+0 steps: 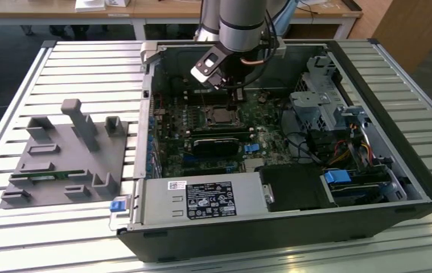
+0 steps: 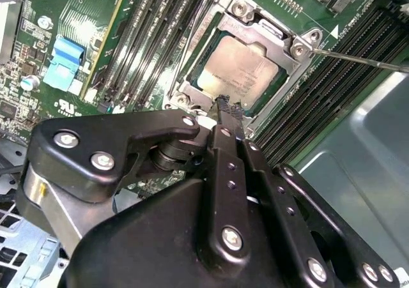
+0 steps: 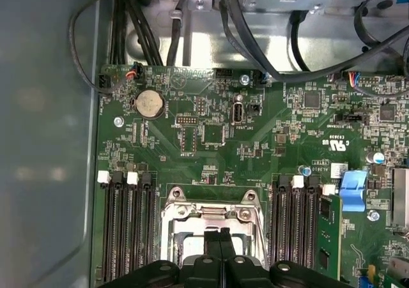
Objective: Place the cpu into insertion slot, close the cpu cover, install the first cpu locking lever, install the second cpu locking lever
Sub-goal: 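Close the cpu cover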
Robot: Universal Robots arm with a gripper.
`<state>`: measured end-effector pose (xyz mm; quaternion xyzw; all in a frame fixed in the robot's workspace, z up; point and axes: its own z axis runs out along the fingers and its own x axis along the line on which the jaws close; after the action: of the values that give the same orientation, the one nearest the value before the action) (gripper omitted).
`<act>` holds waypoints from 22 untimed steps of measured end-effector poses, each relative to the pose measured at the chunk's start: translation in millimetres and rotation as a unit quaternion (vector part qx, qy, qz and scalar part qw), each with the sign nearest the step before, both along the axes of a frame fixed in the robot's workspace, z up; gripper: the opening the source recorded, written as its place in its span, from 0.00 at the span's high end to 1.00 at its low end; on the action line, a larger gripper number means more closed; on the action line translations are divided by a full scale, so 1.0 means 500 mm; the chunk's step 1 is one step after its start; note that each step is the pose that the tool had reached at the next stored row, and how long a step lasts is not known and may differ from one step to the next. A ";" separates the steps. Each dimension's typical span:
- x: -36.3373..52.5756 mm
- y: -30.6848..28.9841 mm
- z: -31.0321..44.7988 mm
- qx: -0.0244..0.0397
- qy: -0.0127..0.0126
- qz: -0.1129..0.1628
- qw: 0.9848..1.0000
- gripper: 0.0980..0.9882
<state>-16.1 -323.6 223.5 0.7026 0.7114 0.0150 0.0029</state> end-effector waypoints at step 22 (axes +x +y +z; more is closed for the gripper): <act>-0.002 0.000 -0.011 0.000 0.015 0.000 1.000 0.99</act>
<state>-17.3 -323.7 218.0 0.7027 0.7114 0.0047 -0.0074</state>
